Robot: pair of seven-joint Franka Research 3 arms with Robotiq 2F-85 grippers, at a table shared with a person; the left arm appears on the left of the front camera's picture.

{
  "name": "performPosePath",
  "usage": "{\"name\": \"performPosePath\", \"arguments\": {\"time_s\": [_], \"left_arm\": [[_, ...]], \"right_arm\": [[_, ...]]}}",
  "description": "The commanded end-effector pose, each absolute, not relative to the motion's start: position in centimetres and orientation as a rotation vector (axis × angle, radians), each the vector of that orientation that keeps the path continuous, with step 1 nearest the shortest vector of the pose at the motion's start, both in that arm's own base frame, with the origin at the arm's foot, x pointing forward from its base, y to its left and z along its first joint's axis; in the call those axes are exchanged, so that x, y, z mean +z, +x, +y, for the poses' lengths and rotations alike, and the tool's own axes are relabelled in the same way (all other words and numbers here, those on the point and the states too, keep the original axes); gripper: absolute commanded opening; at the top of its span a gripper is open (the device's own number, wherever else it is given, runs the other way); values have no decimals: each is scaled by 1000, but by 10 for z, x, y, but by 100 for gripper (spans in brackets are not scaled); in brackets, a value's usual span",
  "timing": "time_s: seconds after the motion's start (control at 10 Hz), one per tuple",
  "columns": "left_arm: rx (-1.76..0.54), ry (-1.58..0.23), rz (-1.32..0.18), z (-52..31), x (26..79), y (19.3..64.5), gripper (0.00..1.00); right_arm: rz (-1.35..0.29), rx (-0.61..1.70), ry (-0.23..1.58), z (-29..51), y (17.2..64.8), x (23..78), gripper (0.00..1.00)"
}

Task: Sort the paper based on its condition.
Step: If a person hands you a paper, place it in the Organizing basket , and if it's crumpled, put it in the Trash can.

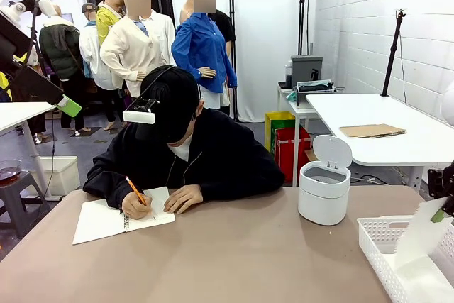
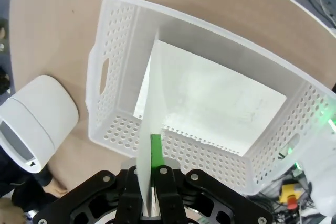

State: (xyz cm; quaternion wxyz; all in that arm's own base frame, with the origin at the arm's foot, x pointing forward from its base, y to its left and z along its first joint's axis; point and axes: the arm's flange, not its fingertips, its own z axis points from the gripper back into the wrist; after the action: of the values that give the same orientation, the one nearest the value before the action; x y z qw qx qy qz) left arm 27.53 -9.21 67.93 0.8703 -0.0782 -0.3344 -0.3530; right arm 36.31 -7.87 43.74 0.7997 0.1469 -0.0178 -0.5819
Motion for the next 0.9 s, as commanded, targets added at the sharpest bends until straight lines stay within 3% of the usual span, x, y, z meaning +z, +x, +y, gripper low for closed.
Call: {"name": "performPosePath", "arguments": {"time_s": [0.0, 0.8], "left_arm": [[-739, -164, -698, -91, 679, 275, 100], [-739, -164, -698, -91, 679, 275, 100]], "right_arm": [[-96, -1249, 381, -82, 372, 439, 0], [-84, -1310, 414, -90, 371, 441, 0]]}}
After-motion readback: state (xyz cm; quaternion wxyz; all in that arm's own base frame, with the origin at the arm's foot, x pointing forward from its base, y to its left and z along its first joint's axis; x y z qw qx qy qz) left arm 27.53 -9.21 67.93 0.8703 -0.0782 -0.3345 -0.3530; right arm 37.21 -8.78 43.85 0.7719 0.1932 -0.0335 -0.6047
